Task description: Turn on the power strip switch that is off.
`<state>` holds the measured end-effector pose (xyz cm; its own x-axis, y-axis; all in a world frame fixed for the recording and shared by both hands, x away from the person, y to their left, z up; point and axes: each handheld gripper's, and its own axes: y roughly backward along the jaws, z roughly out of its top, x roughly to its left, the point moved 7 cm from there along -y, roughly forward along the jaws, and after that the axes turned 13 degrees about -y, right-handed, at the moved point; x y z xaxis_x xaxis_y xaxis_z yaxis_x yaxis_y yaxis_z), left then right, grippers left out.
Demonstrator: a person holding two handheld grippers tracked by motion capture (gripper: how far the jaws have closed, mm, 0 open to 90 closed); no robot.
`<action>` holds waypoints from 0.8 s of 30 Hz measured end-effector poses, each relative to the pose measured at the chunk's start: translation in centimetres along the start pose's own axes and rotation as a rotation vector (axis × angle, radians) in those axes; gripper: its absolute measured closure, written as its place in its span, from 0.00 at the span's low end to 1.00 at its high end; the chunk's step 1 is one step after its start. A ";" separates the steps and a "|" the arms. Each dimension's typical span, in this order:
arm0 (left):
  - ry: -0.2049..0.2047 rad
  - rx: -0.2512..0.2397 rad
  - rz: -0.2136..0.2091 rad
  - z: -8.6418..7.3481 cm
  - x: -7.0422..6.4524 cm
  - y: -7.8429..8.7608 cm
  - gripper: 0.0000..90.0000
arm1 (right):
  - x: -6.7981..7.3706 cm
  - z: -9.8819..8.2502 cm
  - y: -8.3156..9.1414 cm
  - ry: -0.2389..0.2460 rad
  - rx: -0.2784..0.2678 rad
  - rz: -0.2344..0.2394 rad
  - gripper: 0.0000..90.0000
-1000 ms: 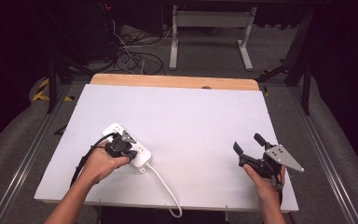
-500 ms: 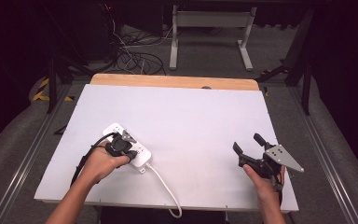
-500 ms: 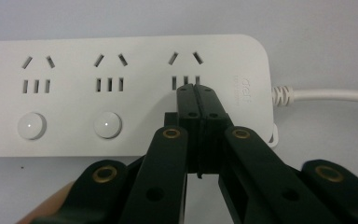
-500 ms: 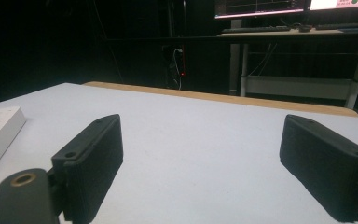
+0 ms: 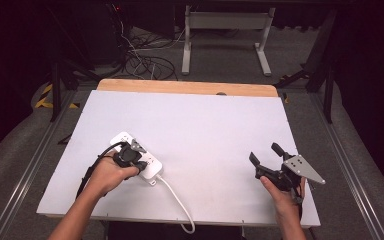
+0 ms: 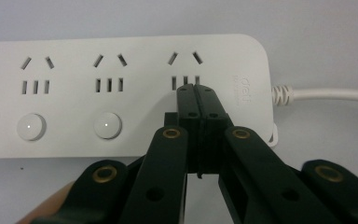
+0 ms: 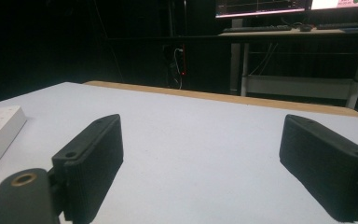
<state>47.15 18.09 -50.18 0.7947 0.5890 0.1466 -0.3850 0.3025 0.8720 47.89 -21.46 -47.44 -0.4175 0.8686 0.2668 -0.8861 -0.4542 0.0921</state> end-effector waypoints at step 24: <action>0.116 -0.392 0.045 -0.7 2.5 2.9 1.00 | -0.3 0.2 0.2 -0.011 -0.019 0.010 0.17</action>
<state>47.66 20.94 -47.67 0.7233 0.6821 0.1073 -0.5858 0.5239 0.6184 47.91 -21.83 -47.32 -0.4241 0.8618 0.2782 -0.8856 -0.4589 0.0715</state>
